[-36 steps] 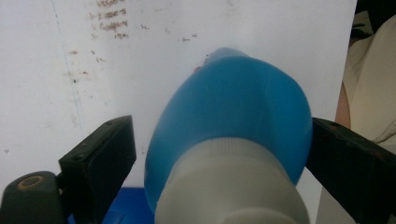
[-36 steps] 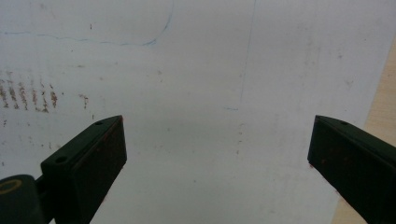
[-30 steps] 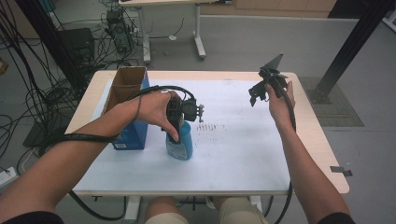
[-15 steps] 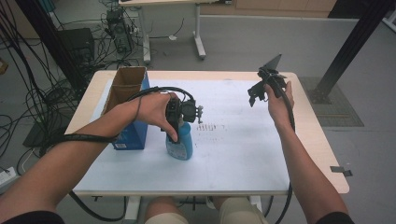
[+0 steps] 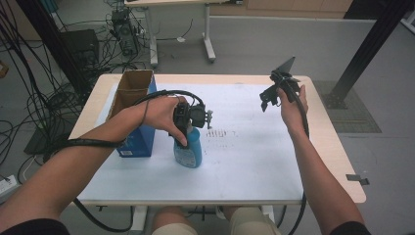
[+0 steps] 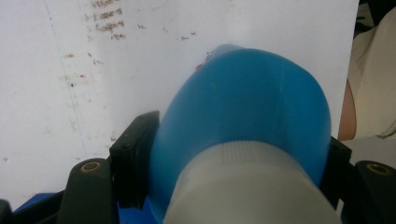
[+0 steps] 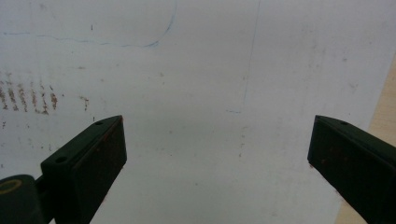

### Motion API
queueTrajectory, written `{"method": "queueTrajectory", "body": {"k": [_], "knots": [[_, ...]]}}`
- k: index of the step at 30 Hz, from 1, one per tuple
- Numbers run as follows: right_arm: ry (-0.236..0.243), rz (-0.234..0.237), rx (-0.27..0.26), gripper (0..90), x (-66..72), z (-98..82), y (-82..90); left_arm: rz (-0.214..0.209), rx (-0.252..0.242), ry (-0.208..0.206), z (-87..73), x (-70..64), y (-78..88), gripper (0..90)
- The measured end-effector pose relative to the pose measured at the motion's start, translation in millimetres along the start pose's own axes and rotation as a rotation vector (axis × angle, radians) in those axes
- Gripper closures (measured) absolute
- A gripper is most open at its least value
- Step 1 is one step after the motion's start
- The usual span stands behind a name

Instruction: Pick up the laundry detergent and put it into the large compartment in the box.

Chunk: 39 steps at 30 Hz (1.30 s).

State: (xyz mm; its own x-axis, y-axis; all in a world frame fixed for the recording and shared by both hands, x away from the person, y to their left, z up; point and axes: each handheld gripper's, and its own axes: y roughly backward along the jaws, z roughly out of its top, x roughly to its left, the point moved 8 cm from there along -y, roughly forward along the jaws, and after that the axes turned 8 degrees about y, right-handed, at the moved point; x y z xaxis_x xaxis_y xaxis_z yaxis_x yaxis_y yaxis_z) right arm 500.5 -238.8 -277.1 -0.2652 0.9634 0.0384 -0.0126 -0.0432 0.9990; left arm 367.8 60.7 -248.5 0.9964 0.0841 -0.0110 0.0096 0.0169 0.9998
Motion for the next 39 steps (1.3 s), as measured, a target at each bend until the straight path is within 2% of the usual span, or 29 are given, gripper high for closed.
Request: {"method": "queueTrajectory", "body": {"k": [39], "knots": [[0.020,-0.019,0.015,4.6,10.4,5.0,-4.3,-0.003,0.008,-0.021,1.5,1.2,-0.1,33.8]]}}
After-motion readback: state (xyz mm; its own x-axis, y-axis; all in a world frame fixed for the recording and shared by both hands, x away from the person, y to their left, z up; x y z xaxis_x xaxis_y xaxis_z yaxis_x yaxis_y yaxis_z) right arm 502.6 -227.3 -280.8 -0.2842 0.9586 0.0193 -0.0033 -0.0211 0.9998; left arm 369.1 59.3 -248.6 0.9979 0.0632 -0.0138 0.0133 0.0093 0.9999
